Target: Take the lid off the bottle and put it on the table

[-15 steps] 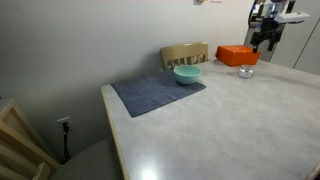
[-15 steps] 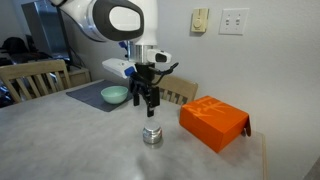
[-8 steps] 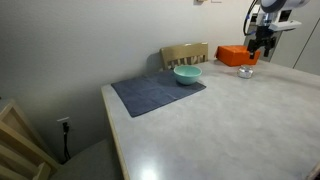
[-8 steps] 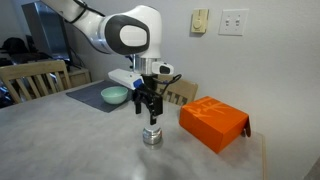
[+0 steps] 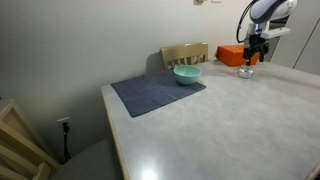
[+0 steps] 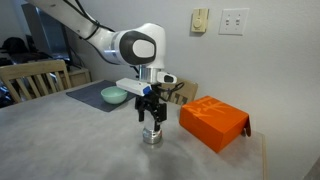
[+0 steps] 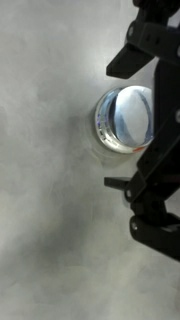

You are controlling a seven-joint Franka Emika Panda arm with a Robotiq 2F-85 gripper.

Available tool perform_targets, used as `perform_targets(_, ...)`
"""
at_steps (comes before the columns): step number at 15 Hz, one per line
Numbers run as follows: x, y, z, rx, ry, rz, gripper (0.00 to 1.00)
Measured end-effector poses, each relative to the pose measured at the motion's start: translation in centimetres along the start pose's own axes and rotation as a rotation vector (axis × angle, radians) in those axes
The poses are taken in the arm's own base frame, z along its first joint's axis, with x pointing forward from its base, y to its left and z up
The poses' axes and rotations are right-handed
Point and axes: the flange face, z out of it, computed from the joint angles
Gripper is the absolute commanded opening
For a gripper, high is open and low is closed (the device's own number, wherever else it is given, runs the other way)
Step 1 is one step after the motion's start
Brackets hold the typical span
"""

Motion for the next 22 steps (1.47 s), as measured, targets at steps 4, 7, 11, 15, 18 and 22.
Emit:
perform_targets(4, 1.1, -0.4, 0.5, -0.008, -0.012, -0.008, 1.00)
perform_targets(7, 1.6, -0.5, 0.2, -0.007, -0.011, -0.015, 1.00)
perform_targets(11, 1.9, -0.5, -0.2, 0.031, -0.021, -0.047, 1.00)
perform_targets(15, 1.9, -0.3, -0.7, 0.063, -0.046, -0.065, 1.00)
perform_targets(18, 2.1, -0.3, -0.2, 0.068, -0.080, -0.067, 1.00)
perform_targets(22, 2.6, -0.6, 1.6, 0.067, -0.130, -0.071, 1.00)
